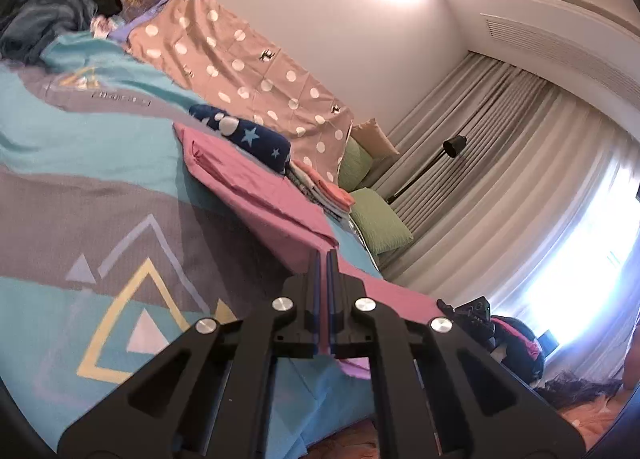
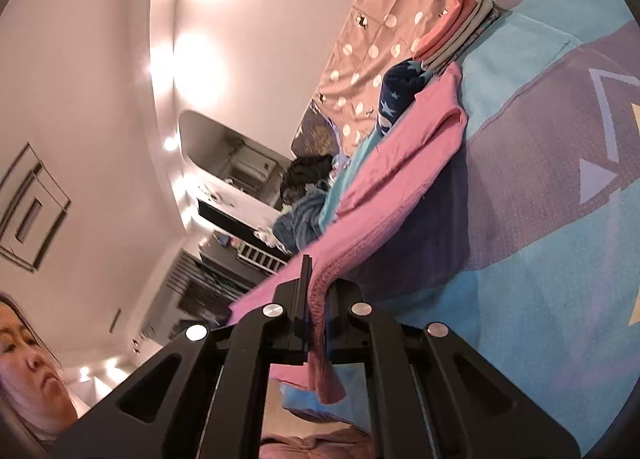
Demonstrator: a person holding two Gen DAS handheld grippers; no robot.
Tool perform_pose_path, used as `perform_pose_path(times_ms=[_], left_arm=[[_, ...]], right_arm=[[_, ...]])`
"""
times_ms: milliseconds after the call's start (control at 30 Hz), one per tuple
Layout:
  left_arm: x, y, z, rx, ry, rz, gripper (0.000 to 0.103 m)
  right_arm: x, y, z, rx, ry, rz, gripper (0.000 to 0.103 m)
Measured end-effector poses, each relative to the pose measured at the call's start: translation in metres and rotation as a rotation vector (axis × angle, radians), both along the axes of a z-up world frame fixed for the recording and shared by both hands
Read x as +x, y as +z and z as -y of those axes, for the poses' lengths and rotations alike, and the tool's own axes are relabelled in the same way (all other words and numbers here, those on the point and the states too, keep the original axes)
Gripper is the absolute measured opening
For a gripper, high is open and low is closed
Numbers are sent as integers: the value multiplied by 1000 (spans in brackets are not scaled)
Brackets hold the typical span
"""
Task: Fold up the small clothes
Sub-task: 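Grasp the folded shirt edge with both grippers and lift it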
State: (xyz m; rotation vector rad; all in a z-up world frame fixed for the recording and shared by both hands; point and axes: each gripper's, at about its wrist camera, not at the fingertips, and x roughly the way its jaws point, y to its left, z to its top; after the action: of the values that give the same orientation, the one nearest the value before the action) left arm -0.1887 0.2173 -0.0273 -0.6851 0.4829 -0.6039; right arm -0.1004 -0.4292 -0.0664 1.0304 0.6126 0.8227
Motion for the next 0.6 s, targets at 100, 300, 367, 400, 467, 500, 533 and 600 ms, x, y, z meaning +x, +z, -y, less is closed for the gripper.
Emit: perform_pose_path(times_ms=[100, 300, 367, 400, 467, 500, 533, 600], left_arm=[[2, 1, 1, -32, -10, -2, 2], [-14, 48, 9, 6, 2, 109, 2], [-27, 71, 12, 22, 17, 179, 2], [-32, 78, 13, 34, 29, 202, 2], [-38, 91, 14, 73, 62, 235, 2], [-38, 95, 15, 98, 81, 238, 2], [-34, 95, 16, 117, 93, 231, 3], [-22, 91, 14, 120, 105, 209, 3]], right_arm=[[-2, 22, 0, -15, -12, 47, 3], [-15, 92, -5, -72, -50, 224, 3], [-25, 113, -3, -86, -79, 285, 3], [-32, 123, 0, -107, -107, 313, 3], [-38, 134, 4, -173, -163, 330, 3], [-36, 135, 4, -211, -180, 318, 3], [-33, 134, 5, -230, -187, 306, 3], [-19, 121, 4, -243, -190, 271, 3]])
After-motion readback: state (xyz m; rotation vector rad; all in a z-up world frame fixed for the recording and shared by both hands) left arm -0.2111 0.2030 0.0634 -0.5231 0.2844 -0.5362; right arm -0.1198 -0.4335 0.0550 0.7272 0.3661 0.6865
